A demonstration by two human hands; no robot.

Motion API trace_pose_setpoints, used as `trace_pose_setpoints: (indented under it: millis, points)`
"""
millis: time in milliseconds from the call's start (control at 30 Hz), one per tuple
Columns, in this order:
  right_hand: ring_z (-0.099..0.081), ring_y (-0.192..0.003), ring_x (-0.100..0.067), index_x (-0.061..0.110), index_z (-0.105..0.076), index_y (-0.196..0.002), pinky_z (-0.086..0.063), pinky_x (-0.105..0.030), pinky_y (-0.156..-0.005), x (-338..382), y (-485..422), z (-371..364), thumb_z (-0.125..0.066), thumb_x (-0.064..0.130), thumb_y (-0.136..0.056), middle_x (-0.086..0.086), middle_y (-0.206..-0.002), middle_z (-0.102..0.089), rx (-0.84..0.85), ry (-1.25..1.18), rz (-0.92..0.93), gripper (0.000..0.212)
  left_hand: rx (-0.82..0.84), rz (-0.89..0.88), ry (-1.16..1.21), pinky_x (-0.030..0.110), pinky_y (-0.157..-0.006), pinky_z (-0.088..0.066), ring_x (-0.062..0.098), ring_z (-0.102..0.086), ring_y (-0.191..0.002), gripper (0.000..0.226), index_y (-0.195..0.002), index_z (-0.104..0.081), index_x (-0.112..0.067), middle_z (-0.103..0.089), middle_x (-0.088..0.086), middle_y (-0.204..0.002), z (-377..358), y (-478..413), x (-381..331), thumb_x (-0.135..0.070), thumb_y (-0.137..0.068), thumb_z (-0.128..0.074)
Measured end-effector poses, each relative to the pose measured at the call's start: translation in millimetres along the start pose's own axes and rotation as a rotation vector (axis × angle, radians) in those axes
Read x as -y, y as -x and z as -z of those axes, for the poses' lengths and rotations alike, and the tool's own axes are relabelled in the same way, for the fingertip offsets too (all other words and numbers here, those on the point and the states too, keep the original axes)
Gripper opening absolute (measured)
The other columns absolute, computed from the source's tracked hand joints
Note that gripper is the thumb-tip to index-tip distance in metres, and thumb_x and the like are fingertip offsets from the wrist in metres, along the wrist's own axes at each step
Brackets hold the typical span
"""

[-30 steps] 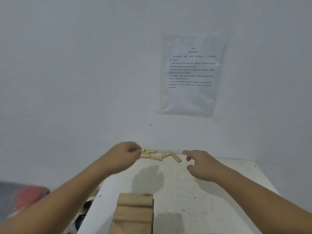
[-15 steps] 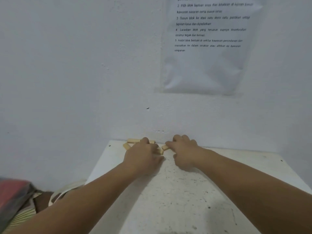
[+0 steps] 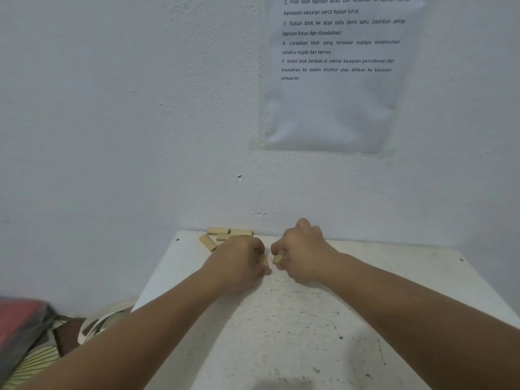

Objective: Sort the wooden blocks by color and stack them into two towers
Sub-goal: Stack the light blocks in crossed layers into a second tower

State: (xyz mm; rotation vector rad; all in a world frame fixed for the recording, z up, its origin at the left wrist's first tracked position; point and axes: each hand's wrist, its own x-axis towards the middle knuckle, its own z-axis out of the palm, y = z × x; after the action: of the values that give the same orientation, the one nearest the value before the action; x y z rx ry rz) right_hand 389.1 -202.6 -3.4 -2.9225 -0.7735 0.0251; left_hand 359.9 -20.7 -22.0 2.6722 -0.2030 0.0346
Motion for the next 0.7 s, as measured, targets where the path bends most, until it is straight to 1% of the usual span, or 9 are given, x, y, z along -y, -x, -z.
trace_pose_setpoints:
  millis: [100,133,200,333,400,467,533,633,700]
  points:
    - [-0.034,-0.109,-0.020,0.040,-0.067,-0.120,-0.025,-0.036,-0.083,6,11,12,-0.063,0.039,-0.093,0.010,-0.111,-0.057,-0.041,0.067,0.076,0.027,0.007,-0.032,0.033,0.025,-0.076,-0.049,0.009,-0.059,-0.092,0.040,-0.109,-0.069,-0.026,-0.066,-0.012,-0.106,13,9,1,-0.045,-0.079,-0.086]
    - [-0.034,-0.110,-0.019,0.040,-0.067,-0.120,-0.025,-0.036,-0.084,8,15,20,-0.064,0.038,-0.092,0.011,-0.112,-0.057,-0.061,0.055,0.076,0.028,-0.010,-0.045,0.055,0.020,-0.072,-0.045,0.006,-0.059,-0.087,0.037,-0.106,-0.068,-0.029,-0.065,-0.016,-0.105,22,13,0,-0.045,-0.078,-0.086]
    - [-0.034,-0.111,-0.018,0.039,-0.067,-0.117,-0.025,-0.036,-0.085,12,27,38,-0.068,0.035,-0.089,0.014,-0.109,-0.059,-0.092,-0.019,0.040,0.028,-0.046,-0.058,0.109,0.017,-0.069,-0.041,0.001,-0.059,-0.083,0.032,-0.103,-0.069,-0.033,-0.065,-0.020,-0.102,47,23,-7,-0.044,-0.079,-0.087]
    - [-0.035,-0.112,-0.017,0.038,-0.073,-0.109,-0.023,-0.035,-0.086,27,70,88,-0.067,0.033,-0.089,0.014,-0.107,-0.061,-0.137,-0.118,-0.020,0.021,-0.106,-0.106,0.107,0.018,-0.070,-0.045,0.003,-0.062,-0.088,0.025,-0.100,-0.071,-0.034,-0.064,-0.022,-0.101,116,59,-50,-0.043,-0.081,-0.085]
    - [-0.037,-0.113,-0.018,0.038,-0.074,-0.107,-0.025,-0.036,-0.087,38,106,121,-0.064,0.034,-0.090,0.014,-0.110,-0.062,-0.188,-0.181,-0.048,0.020,-0.124,-0.131,0.119,0.016,-0.068,-0.047,0.003,-0.064,-0.085,0.023,-0.098,-0.073,-0.035,-0.066,-0.023,-0.099,159,88,-84,-0.043,-0.080,-0.086]
    - [-0.039,-0.113,-0.018,0.039,-0.075,-0.104,-0.030,-0.037,-0.093,48,151,153,-0.066,0.034,-0.088,0.015,-0.116,-0.063,-0.262,-0.246,-0.068,0.019,-0.159,-0.170,0.127,0.018,-0.071,-0.047,0.001,-0.066,-0.086,0.021,-0.096,-0.073,-0.037,-0.069,-0.024,-0.101,203,129,-123,-0.045,-0.080,-0.085]
    - [-0.041,-0.113,-0.015,0.040,-0.075,-0.097,-0.035,-0.042,-0.102,59,203,178,-0.070,0.032,-0.084,0.019,-0.115,-0.064,-0.328,-0.330,-0.053,0.016,-0.220,-0.204,0.151,0.023,-0.077,-0.048,-0.002,-0.066,-0.090,0.019,-0.096,-0.073,-0.039,-0.070,-0.027,-0.105,239,185,-158,-0.048,-0.081,-0.082]
    - [-0.046,-0.112,-0.011,0.041,-0.076,-0.090,-0.041,-0.041,-0.102,76,289,196,-0.074,0.029,-0.081,0.024,-0.108,-0.066,-0.402,-0.467,-0.022,0.016,-0.225,-0.283,0.192,0.024,-0.078,-0.051,-0.007,-0.064,-0.089,0.019,-0.098,-0.073,-0.039,-0.067,-0.034,-0.097,256,272,-198,-0.046,-0.083,-0.082]
    - [-0.049,-0.110,-0.010,0.042,-0.076,-0.090,-0.042,-0.038,-0.099,85,341,192,-0.076,0.027,-0.079,0.025,-0.106,-0.067,-0.391,-0.501,-0.005,0.018,-0.172,-0.308,0.209,0.028,-0.079,-0.054,-0.003,-0.064,-0.093,0.020,-0.098,-0.073,-0.040,-0.067,-0.032,-0.098,239,321,-215,-0.046,-0.081,-0.083]
